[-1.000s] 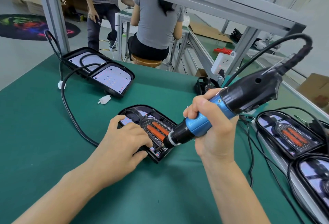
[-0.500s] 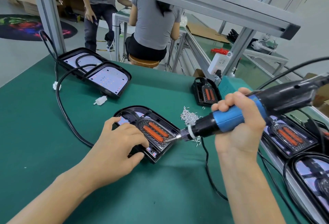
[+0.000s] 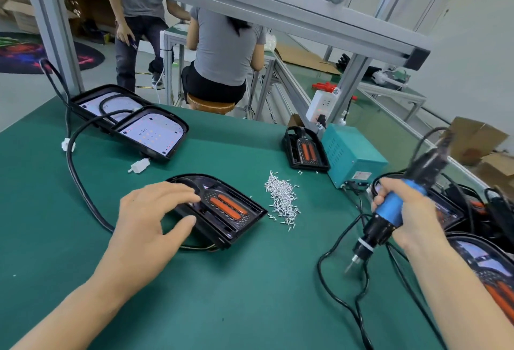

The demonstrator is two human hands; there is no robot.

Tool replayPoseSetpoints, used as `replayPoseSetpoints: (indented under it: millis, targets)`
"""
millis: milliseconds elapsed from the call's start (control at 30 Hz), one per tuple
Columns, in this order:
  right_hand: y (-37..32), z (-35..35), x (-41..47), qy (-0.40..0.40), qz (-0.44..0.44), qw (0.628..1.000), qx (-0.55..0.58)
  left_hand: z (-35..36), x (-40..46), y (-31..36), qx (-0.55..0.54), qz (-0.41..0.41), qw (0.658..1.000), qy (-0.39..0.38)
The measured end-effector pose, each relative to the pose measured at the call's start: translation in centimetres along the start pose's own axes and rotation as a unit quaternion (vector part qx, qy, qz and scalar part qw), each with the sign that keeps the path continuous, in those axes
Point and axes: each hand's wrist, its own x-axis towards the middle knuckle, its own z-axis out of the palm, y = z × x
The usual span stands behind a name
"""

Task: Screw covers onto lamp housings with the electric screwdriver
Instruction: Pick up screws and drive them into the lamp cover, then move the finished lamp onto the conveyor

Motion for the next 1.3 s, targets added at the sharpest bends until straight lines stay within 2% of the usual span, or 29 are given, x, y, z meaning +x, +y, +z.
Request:
replayPoseSetpoints:
  millis: [200, 300, 433, 533, 633, 800, 967, 1300]
  targets:
    - [1.5, -0.7, 2.8, 0.015, 0.107, 0.981, -0.161, 0.1, -0.5, -1.8, -0.012, -0.143, 0.983, 0.115]
    - [1.9, 0.1, 3.7, 0.003, 0.129, 0.959, -0.250, 0.7, -0.6, -2.9, 0.022, -0.204, 0.973, 0.106]
    - [3.4, 1.2, 4.4, -0.022, 0.133, 0.917, -0.375, 1.0, -0.5, -3.8, 0.063, -0.222, 0.971, 0.063]
    - [4.1, 1.7, 5.0, -0.026, 0.107, 0.864, -0.492, 1.2, -0.5, -4.0, 0.084, -0.225, 0.970, 0.043]
    - [4.1, 2.7, 5.1, -0.030, 0.076, 0.775, -0.627, 1.2, -0.4, -4.1, 0.097, -0.222, 0.969, 0.043]
    - [4.3, 3.7, 5.4, -0.020, 0.021, 0.683, -0.730, 1.1, -0.4, -4.3, 0.103, -0.220, 0.969, 0.040]
    - [4.2, 3.4, 5.0, 0.008, -0.043, 0.552, -0.833, 1.4, -0.3, -4.3, 0.109, -0.214, 0.970, 0.034]
    - [2.5, 3.8, 4.4, -0.014, -0.087, 0.457, -0.885, 1.8, 0.4, -4.5, 0.134, -0.222, 0.966, 0.019]
